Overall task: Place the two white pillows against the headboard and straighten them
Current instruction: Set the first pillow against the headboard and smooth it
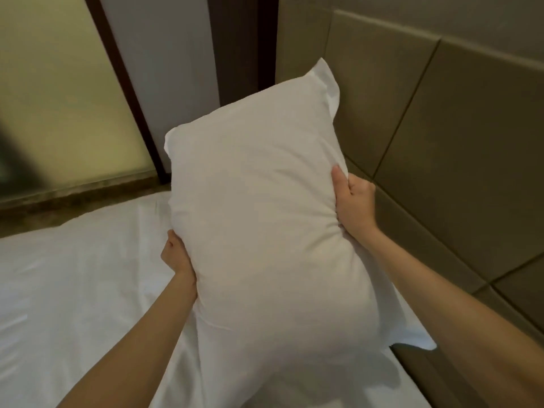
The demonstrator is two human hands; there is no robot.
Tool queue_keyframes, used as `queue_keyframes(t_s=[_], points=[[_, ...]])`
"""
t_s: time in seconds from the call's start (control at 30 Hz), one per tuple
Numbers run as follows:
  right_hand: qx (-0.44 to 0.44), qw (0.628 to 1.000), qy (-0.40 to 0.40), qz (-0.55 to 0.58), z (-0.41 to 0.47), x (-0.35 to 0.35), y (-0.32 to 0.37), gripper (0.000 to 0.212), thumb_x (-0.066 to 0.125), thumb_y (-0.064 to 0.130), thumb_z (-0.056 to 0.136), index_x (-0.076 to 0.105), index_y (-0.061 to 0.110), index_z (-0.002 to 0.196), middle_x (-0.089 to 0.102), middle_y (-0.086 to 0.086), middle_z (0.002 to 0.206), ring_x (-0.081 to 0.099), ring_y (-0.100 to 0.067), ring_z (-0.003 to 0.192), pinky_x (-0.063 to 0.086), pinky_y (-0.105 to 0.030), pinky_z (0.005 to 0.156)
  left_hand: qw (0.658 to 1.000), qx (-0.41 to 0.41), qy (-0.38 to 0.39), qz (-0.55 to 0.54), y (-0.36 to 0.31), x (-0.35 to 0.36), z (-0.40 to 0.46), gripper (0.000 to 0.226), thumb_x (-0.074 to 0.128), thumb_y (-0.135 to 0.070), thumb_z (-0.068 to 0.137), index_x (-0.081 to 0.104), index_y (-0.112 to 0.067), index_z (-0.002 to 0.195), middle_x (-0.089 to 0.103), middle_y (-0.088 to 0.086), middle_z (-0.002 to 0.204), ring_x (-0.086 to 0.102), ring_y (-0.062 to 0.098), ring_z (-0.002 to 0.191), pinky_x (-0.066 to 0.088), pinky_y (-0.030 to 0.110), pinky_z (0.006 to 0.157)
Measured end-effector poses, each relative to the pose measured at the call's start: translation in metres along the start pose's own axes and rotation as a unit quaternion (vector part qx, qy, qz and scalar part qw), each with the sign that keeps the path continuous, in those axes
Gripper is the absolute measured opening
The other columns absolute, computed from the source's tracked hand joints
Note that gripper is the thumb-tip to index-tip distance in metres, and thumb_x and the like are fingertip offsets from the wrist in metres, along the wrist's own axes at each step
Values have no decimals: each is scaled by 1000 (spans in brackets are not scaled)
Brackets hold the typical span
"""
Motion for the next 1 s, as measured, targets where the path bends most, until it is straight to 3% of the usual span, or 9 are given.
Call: queue_keyframes(t_s=[0.13, 0.2, 0.3, 0.43, 0.57, 0.63, 0.7, 0.83, 1.0], points=[[-39, 999, -1, -20, 68, 21, 9, 59, 47, 46, 93, 35, 9, 48, 46, -25, 46, 46, -43, 46, 39, -47, 45, 998, -2, 53, 38, -5, 60, 34, 37, 33, -26, 103, 45, -24, 68, 46, -7, 72, 42, 4, 65, 40, 11, 63], [-65, 997, -1, -48, 101, 33, 15, 58, 45, 44, 95, 36, 11, 49, 45, -18, 45, 44, -37, 46, 38, -46, 47, 993, -9, 115, 38, -10, 93, 45, 33, 29, -25, 104, 45, -28, 75, 47, -10, 79, 45, 3, 73, 40, 15, 72], [-107, 988, -10, -107, 143, 54, 25, 56, 40, 44, 97, 39, 13, 51, 43, -3, 46, 39, -18, 45, 27, -32, 53, 979, -68, 192, -18, -16, 136, 59, 35, 29, -25, 104, 48, -22, 74, 49, -3, 79, 48, 9, 72, 41, 21, 65], [-115, 978, -21, -174, 176, 86, 14, 51, 35, 50, 96, 40, 15, 59, 49, -4, 55, 50, -29, 58, 30, -32, 58, 964, -79, 252, 15, -22, 171, 79, 29, 38, -37, 100, 60, -17, 101, 57, -1, 91, 52, 14, 78, 44, 28, 71], [-62, 937, 136, -316, 166, 135, -48, 36, 40, 41, 97, 58, 10, 103, 59, -16, 111, 56, -37, 102, 40, -43, 82, 948, -88, 286, 109, 9, 176, 76, 47, 36, -43, 100, 46, -16, 137, 52, 0, 124, 55, 17, 103, 36, 24, 87], [-5, 902, 228, -367, 149, 148, -89, 45, 47, 42, 95, 46, 16, 132, 44, -14, 138, 43, -37, 125, 33, -49, 99, 940, -95, 291, 148, 23, 174, 77, 51, 36, -38, 101, 35, -13, 146, 39, 3, 148, 39, 26, 133, 30, 27, 99], [67, 892, 261, -363, 132, 146, -122, 63, 51, 47, 91, 29, 24, 146, 26, -13, 154, 29, -39, 137, 24, -57, 107, 933, -80, 285, 206, 30, 170, 82, 53, 34, -34, 102, 25, -11, 149, 27, 6, 157, 29, 26, 141, 23, 32, 112], [186, 869, 285, -359, 98, 136, -167, 87, 57, 57, 83, 10, 28, 151, 11, -8, 160, 16, -41, 142, 17, -63, 108, 929, -42, 258, 262, 38, 159, 89, 38, 36, -16, 101, 46, 0, 133, 49, 18, 140, 48, 24, 107, 36, 31, 91], [320, 828, 283, -362, 58, 106, -223, 98, 60, 64, 75, 9, 23, 148, 20, -13, 154, 25, -39, 138, 26, -59, 105, 947, -52, 248, 196, 48, 151, 82, 33, 36, -16, 98, 58, -6, 120, 66, 14, 114, 61, 22, 92, 41, 30, 83]])
Point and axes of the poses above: each hand's wrist, its own z-axis towards the middle knuckle, its own x-axis out of the palm, y = z × x, the point moved 8 cm from there along z, towards the middle knuckle
